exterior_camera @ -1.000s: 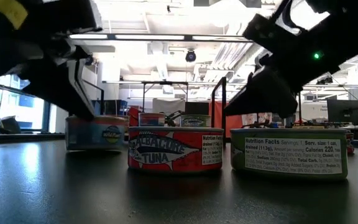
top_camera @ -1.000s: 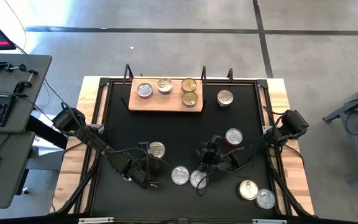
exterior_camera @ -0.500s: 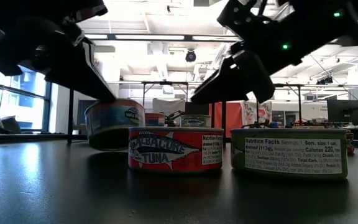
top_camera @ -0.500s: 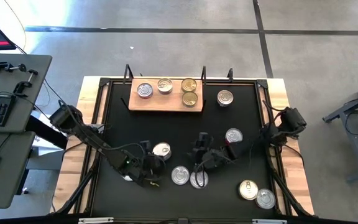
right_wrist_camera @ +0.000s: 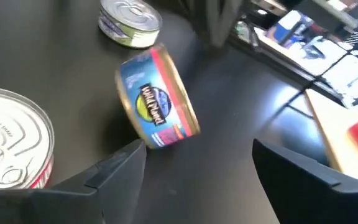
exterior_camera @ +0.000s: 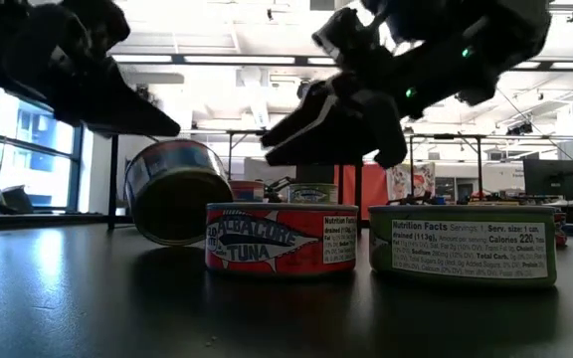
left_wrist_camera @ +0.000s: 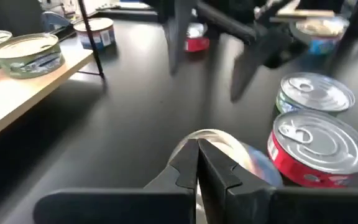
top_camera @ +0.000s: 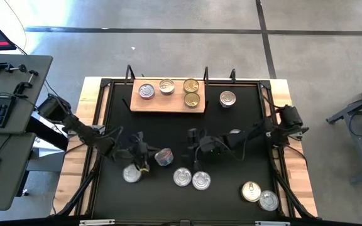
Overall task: Stack canned seafood by type on shelf
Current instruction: Put the blue and pink tuna can on the shelf aligned with the other blue and pink tuna can
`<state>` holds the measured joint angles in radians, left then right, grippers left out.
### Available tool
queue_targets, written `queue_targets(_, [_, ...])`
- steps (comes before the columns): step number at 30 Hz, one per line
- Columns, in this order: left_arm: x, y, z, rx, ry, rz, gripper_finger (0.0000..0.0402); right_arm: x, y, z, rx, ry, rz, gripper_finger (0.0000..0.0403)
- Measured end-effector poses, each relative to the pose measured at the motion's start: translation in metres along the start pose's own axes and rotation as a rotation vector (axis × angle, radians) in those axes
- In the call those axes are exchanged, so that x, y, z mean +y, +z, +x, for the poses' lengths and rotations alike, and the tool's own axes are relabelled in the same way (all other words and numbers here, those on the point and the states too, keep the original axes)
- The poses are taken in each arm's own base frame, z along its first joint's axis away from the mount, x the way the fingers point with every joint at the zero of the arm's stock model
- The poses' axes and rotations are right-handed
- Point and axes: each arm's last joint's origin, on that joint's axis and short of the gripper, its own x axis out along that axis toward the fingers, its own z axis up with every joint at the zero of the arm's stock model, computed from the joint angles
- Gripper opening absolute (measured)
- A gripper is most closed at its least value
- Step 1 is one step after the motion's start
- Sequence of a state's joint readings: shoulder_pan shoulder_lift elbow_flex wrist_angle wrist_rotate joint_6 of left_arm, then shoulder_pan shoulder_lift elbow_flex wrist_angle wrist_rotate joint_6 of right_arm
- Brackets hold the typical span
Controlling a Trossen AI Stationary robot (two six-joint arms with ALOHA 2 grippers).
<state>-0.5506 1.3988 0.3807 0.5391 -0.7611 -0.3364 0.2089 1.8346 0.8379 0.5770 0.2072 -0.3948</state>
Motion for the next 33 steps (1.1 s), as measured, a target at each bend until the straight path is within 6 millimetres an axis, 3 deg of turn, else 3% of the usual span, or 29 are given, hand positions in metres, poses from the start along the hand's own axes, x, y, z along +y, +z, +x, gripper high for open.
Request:
queue_targets(4, [0.01, -0.01, -0.002, 0.0, 0.006, -0.009, 0.0001, 0.0, -0.006, 0.018, -0.02, 0.051, 0.024, 0.0288])
queue_targets(7, [0.01, -0.007, -0.003, -0.015, 0.004, -0.005, 0.0001, 0.004, -0.004, 0.034, -0.013, 0.073, 0.016, 0.0288])
queue_targets(13, [-0.017, 0.021, -0.007, -0.028, -0.073, 0.094, 0.0, 0.003, 0.012, 0.051, 0.086, 0.103, 0.045, 0.0288])
queue_targets(20, [-0.043, 0.034, -0.005, 0.215, -0.043, 0.136, 0.0, -0.018, 0.041, 0.056, 0.257, -0.1, 0.255, 0.0288])
queue_targets(26, [-0.055, 0.017, 0.004, 0.384, -0.03, 0.059, 0.0, -0.029, 0.056, 0.052, 0.437, -0.08, 0.283, 0.0288])
queue_targets(30, [-0.056, -0.002, 0.016, 0.492, -0.018, 0.017, 0.0, -0.028, 0.046, 0.049, 0.529, 0.009, 0.33, 0.0288])
queue_targets(33, [-0.049, -0.02, 0.027, 0.537, 0.073, 0.098, 0.0, -0.028, 0.033, 0.05, 0.55, 0.041, 0.365, 0.0288])
